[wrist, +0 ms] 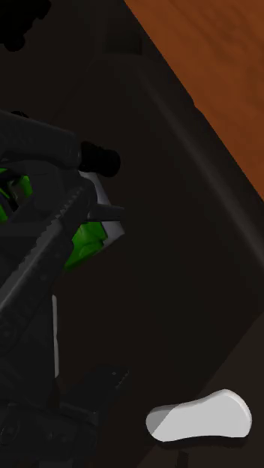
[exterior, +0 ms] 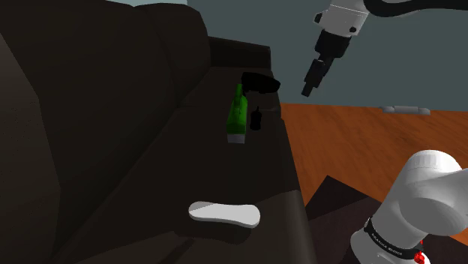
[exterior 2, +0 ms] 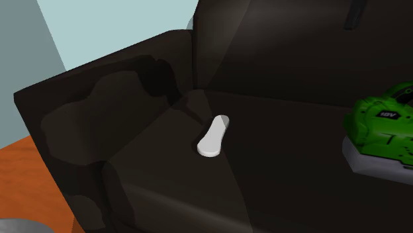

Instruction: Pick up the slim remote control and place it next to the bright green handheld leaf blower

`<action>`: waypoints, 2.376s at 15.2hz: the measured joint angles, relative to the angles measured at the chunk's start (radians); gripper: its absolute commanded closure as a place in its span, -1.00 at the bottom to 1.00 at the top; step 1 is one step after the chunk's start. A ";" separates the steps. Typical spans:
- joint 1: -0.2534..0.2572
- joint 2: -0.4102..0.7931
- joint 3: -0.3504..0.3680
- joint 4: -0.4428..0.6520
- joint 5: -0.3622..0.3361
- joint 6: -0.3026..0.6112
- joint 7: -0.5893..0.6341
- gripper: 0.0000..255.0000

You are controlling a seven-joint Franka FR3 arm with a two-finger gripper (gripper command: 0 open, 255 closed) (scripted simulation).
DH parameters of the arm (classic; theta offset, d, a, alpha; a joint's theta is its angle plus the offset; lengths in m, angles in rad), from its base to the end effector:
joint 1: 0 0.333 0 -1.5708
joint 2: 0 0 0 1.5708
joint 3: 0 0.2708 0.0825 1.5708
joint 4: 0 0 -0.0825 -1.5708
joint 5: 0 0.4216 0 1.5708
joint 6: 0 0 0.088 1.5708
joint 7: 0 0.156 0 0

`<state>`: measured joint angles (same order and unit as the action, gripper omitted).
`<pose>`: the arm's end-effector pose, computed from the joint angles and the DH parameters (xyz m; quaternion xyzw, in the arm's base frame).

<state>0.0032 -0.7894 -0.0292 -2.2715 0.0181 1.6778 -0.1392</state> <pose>0.3951 -0.0090 0.5658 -0.9933 -0.0595 -0.0988 0.0117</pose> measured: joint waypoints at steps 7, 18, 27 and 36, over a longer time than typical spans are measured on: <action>0.046 0.071 0.070 -0.046 0.030 0.089 0.023 -1.00; 0.141 0.280 0.227 -0.102 0.075 0.296 0.073 -1.00; 0.205 0.501 0.357 -0.083 0.067 0.446 0.133 -1.00; 0.255 0.752 0.459 -0.003 -0.016 0.559 0.221 -1.00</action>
<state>0.2581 -0.0372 0.4301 -2.2743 0.0020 2.2368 0.0814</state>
